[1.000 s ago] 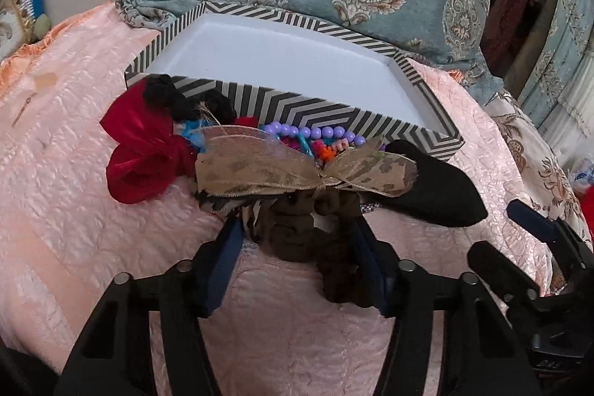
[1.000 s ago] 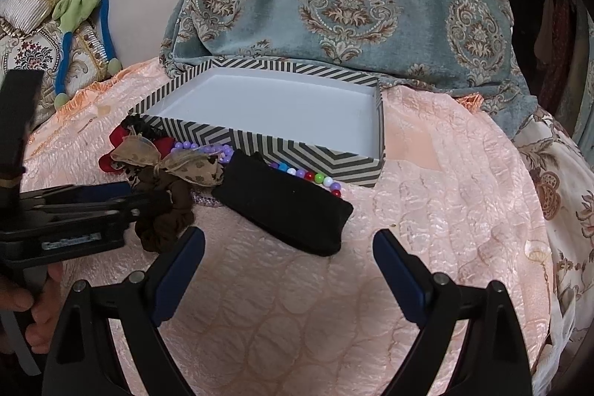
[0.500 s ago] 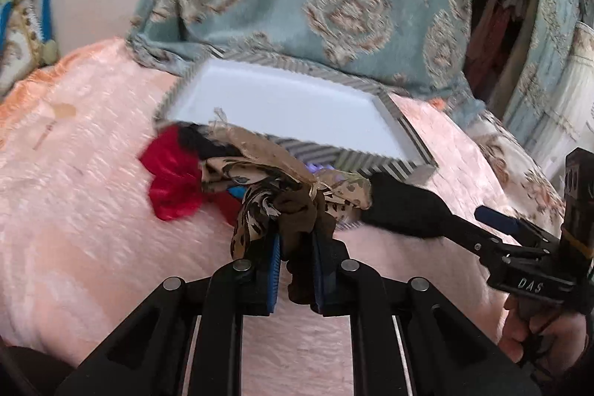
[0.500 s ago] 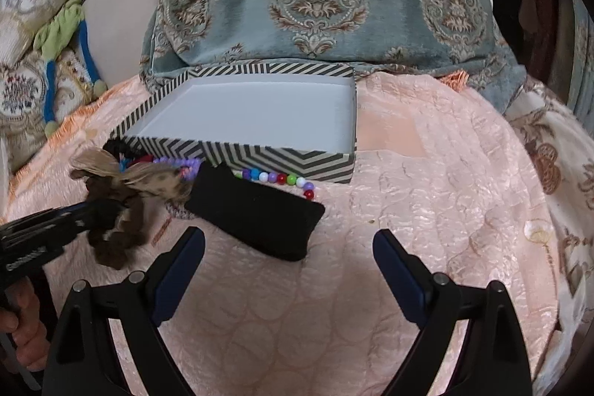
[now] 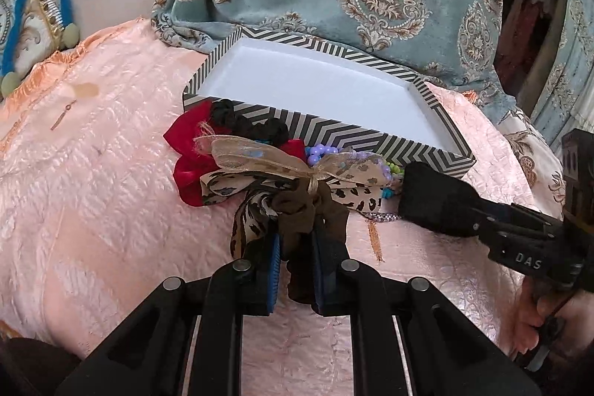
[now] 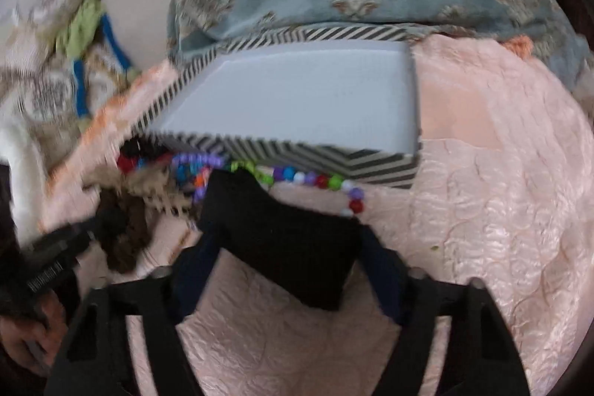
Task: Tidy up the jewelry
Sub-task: 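Grasp the leopard ribbon bow with the left tool while the right tool grasps the black headband, then lift the leopard bow with the left tool while the right tool lifts the black headband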
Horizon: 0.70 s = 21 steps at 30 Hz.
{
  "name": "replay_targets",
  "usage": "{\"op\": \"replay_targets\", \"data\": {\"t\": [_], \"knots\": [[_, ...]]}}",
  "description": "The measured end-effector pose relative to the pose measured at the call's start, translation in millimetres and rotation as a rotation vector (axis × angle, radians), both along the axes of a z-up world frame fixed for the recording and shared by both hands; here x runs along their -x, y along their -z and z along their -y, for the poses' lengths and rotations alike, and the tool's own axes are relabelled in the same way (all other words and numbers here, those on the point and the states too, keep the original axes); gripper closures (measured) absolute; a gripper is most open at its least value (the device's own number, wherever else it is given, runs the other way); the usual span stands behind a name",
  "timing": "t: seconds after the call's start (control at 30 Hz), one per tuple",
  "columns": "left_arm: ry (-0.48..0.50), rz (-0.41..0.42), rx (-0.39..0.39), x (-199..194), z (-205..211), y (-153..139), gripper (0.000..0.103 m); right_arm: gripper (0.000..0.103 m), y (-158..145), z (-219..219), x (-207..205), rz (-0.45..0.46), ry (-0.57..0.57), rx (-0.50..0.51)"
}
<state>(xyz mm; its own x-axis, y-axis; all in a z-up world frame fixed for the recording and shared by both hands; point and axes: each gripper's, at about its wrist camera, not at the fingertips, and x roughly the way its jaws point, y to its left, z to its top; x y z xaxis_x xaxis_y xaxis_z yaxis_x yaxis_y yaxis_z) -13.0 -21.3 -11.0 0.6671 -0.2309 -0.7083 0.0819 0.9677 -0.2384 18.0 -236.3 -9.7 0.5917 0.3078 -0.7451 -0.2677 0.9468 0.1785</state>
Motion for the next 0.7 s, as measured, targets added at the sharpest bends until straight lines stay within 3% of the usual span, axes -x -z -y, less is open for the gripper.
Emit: {"op": "replay_targets", "data": {"t": [0.03, 0.1, 0.13, 0.5, 0.7], "knots": [[0.000, 0.003, 0.000, 0.9, -0.2, -0.2, 0.103, 0.065, -1.4, -0.9, 3.2, 0.014, 0.006, 0.011], [0.001, 0.005, 0.001, 1.4, -0.4, -0.4, 0.103, 0.082, -7.7, 5.6, 10.6, 0.044, 0.018, -0.050], [0.002, 0.003, -0.001, 1.2, 0.0, 0.1, 0.103, 0.084, -9.5, 8.3, 12.7, 0.052, 0.025, -0.059], [0.022, -0.003, -0.021, 2.3, 4.8, 7.1, 0.103, 0.086, -35.0, 45.2, 45.4, 0.181, 0.218, -0.134], [0.025, 0.022, -0.003, 5.6, 4.6, 5.8, 0.103, 0.086, -36.7, 40.5, 46.9, 0.178, 0.185, -0.160]]}}
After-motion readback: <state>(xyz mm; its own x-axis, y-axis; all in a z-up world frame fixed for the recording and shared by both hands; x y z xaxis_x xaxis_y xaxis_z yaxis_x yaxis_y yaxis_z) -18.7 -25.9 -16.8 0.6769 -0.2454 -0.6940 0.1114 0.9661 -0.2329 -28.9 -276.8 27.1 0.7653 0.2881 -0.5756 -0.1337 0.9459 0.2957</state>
